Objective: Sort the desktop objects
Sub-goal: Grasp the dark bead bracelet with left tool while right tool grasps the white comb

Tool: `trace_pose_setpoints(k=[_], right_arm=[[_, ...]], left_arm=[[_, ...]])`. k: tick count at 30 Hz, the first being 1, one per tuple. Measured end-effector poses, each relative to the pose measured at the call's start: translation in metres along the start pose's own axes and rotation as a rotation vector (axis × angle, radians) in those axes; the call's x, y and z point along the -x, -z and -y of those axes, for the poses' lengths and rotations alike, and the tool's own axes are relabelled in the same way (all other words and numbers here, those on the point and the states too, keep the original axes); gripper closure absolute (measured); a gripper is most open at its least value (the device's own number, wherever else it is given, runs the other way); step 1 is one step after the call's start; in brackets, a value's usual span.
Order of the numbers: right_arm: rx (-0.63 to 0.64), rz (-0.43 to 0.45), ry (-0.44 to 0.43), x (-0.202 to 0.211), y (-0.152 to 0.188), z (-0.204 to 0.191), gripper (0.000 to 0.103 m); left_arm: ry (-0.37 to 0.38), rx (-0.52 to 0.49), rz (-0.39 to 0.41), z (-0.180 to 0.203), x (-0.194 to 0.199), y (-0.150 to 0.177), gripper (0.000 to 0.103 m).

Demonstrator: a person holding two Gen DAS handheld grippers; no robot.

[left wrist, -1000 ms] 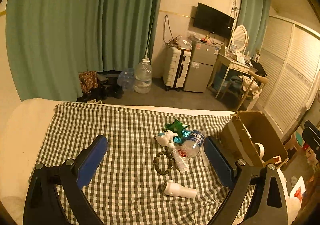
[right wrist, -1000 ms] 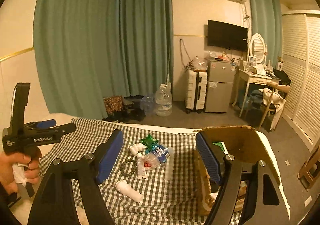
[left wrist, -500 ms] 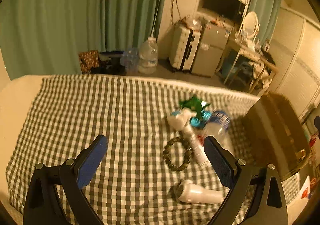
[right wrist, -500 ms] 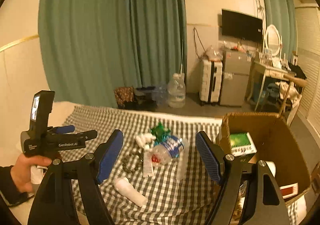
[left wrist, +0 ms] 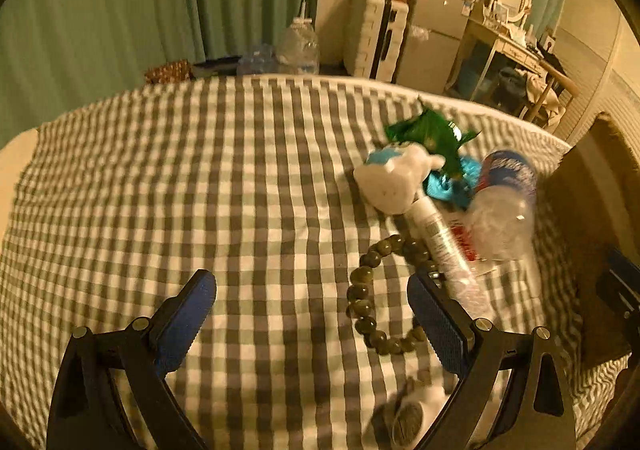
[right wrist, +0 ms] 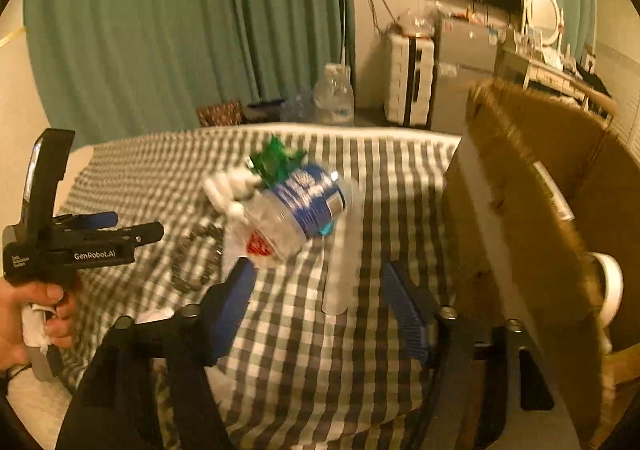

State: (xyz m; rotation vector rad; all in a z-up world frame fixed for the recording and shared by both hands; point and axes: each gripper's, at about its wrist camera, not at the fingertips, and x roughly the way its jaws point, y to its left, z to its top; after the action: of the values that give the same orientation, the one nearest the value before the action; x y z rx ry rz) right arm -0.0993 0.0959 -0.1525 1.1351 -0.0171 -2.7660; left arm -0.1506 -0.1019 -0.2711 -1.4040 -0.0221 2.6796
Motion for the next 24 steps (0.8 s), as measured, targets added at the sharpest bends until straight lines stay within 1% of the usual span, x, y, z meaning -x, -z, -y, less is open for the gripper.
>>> trace_pose_setpoints(k=[4, 6, 8, 9, 11, 14, 15, 16, 17, 19, 20, 21, 22, 23, 24], right_arm=[[-0.014, -0.029, 0.015, -0.026, 0.005, 0.006, 0.044], [-0.022, -0.042, 0.022, -0.035, 0.007, 0.009, 0.044], [-0.020, -0.054, 0.035, -0.042, 0.008, 0.011, 0.044], [-0.022, -0.064, 0.052, -0.046, 0.009, 0.012, 0.044], [-0.032, -0.075, 0.056, -0.051, 0.010, 0.015, 0.043], [-0.055, -0.090, 0.048, -0.061, 0.010, 0.020, 0.043], [-0.054, -0.091, 0.050, -0.062, 0.009, 0.021, 0.043], [-0.045, -0.096, 0.057, -0.065, 0.008, 0.020, 0.043], [-0.039, -0.101, 0.066, -0.068, 0.008, 0.019, 0.044], [-0.041, -0.126, 0.061, -0.076, 0.008, 0.019, 0.044], [-0.043, -0.143, 0.062, -0.081, 0.009, 0.019, 0.043], [-0.044, -0.151, 0.065, -0.085, 0.012, 0.019, 0.043], [-0.046, -0.145, 0.067, -0.085, 0.013, 0.019, 0.043], [-0.048, -0.143, 0.067, -0.084, 0.014, 0.019, 0.044], [-0.049, -0.141, 0.063, -0.083, 0.014, 0.019, 0.056]], left_arm=[[0.021, -0.028, -0.033, 0.011, -0.020, 0.004, 0.004], [0.017, -0.053, -0.053, 0.017, -0.031, 0.007, 0.004], [-0.008, -0.083, -0.072, 0.022, -0.042, 0.011, 0.005], [-0.019, -0.098, -0.070, 0.023, -0.045, 0.014, 0.005], [-0.024, -0.099, -0.047, 0.025, -0.046, 0.017, 0.005], [-0.018, -0.126, -0.016, 0.032, -0.046, 0.016, 0.011], [-0.005, -0.125, -0.016, 0.032, -0.046, 0.016, 0.017], [0.008, -0.124, -0.016, 0.031, -0.045, 0.016, 0.026], [0.021, -0.128, -0.014, 0.032, -0.045, 0.014, 0.032], [0.039, -0.141, -0.010, 0.036, -0.041, 0.012, 0.063], [0.047, -0.145, -0.007, 0.038, -0.040, 0.011, 0.069], [0.039, -0.157, -0.008, 0.041, -0.040, 0.009, 0.082], [0.026, -0.164, -0.005, 0.043, -0.040, 0.004, 0.090], [0.031, -0.159, -0.007, 0.045, -0.041, -0.002, 0.090], [0.046, -0.142, -0.006, 0.043, -0.040, -0.004, 0.092]])
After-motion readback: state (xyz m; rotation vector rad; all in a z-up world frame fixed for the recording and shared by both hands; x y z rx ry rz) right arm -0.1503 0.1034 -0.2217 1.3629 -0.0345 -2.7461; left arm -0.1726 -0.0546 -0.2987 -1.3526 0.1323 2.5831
